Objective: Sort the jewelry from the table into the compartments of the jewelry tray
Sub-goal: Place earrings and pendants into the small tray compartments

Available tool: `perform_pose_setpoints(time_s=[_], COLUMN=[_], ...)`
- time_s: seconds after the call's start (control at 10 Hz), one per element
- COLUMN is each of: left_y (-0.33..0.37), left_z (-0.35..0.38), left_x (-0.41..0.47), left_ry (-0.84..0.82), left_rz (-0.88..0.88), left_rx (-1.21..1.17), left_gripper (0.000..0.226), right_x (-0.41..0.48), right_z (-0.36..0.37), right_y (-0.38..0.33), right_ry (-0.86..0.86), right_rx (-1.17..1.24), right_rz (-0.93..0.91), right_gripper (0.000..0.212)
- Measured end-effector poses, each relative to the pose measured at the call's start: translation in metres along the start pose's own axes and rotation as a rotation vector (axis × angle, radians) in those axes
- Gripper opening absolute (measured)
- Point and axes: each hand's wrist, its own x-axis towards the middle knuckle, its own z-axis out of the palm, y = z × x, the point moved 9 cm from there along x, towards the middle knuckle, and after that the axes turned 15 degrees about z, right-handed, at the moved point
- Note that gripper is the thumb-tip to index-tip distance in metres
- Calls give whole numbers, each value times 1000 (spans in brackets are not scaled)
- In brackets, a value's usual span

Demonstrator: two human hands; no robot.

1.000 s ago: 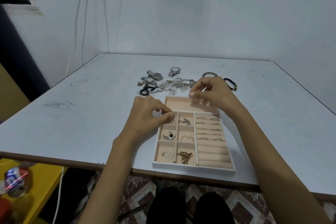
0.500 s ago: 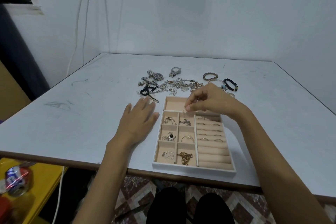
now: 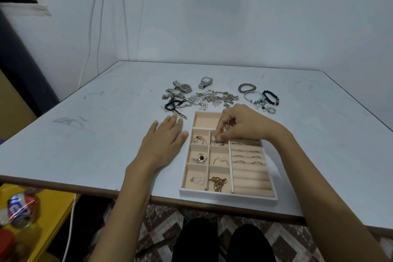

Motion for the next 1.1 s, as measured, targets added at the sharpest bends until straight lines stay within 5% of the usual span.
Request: perform_pose_setpoints(time_s=[0.4, 0.6, 0.7, 0.8, 1.1], left_y=[-1, 0, 0, 1, 2], left_z=[1, 0, -1, -2, -4], left_x=[0, 0, 0, -1, -2], left_ry=[5, 12, 17, 22, 32], left_rz=[-2, -3, -2, -1, -1], left_rx=[-8, -11, -14, -26, -39], left_gripper=[55, 55, 55, 55, 54], right_x=[1, -2, -5, -3, -5], right_z=[-8, -76, -97, -93, -95], right_y=[4, 60, 110, 142, 152], right_ry=[11, 478, 693, 662, 758], right_rx=[84, 379, 242, 121, 181], right_rz=[4, 183, 427, 580, 507], right_gripper=[5, 20, 34, 38, 23])
